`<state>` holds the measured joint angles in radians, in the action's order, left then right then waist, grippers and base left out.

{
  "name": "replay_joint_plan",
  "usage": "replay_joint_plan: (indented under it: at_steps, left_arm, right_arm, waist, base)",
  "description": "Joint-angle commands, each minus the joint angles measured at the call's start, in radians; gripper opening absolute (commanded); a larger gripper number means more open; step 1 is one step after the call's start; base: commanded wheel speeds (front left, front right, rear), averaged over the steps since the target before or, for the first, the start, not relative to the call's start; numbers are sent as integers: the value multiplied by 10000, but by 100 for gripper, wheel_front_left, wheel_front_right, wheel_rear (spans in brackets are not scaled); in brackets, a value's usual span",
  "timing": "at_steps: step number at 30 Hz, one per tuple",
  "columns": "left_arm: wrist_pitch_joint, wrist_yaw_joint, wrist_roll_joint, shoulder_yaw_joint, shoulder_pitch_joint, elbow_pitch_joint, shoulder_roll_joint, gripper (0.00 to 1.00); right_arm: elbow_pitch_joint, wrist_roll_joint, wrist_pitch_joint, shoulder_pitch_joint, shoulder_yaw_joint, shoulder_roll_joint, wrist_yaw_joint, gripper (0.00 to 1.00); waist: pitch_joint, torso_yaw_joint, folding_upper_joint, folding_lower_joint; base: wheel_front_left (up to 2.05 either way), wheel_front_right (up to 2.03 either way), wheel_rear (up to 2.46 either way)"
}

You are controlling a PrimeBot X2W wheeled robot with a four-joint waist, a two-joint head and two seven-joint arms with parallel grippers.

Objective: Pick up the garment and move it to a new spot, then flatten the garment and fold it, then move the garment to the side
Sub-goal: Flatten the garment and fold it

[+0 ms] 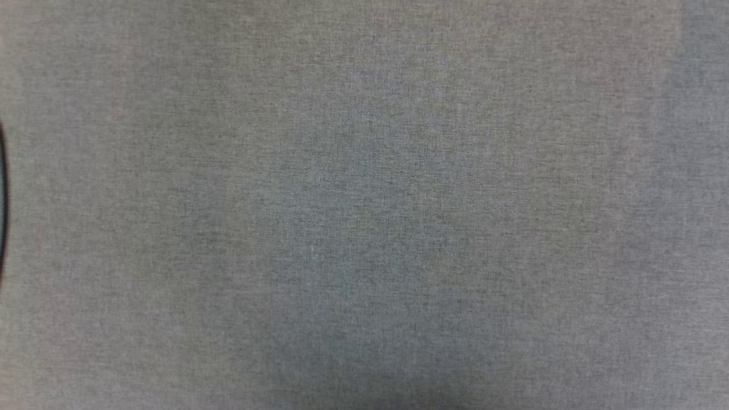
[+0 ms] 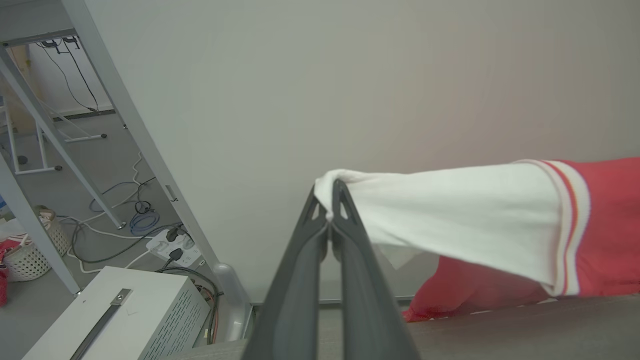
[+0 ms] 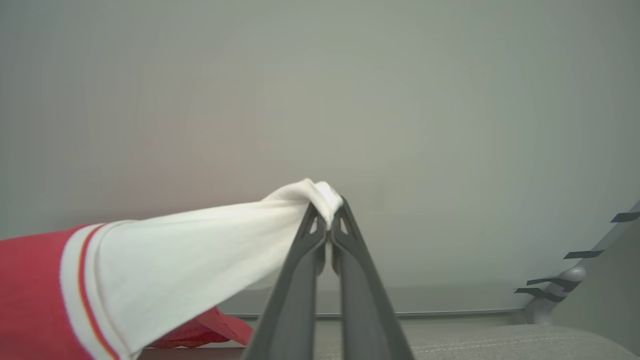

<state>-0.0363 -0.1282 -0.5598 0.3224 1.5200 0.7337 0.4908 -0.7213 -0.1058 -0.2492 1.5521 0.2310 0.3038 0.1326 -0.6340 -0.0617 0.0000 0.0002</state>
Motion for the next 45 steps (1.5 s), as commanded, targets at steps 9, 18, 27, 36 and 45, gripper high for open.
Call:
replay_joint_plan:
  at_steps: [9, 18, 27, 36, 45]
  left_arm:
    - [104, -23, -1259, 1296, -3326, -171, 327, 0]
    - [-791, -24, -2103, 2139, -6384, -565, 1027, 0]
    - [-1841, 143, -2547, 2589, -8825, -1511, 1628, 0]
    - [-2603, 1095, -3182, 2769, -11494, -3659, 2179, 0]
    - [-2738, 1900, -4022, 2675, -13963, -5975, 2733, 0]
  right_arm:
    - [-260, -1038, -365, -2702, -669, 558, -19, 0]
    - [138, -2239, -1692, -6122, -1372, 1152, -19, 0]
    - [748, -3170, -2586, -8766, -1133, 1173, -19, 0]
    - [1884, -3936, -3816, -11448, -603, 1007, -19, 0]
    - [3892, -3962, -5352, -13905, 430, 646, -19, 0]
  waist:
    - [1587, -184, 0, -2]
    - [3031, -125, 0, -2]
    - [4391, 53, 0, -2]
    - [5508, 178, 0, -2]
    - [6107, 237, 0, -2]
  base:
    - [0, 0, 0]
    - [0, 0, 0]
    - [0, 0, 0]
    - [0, 0, 0]
    - [0, 0, 0]
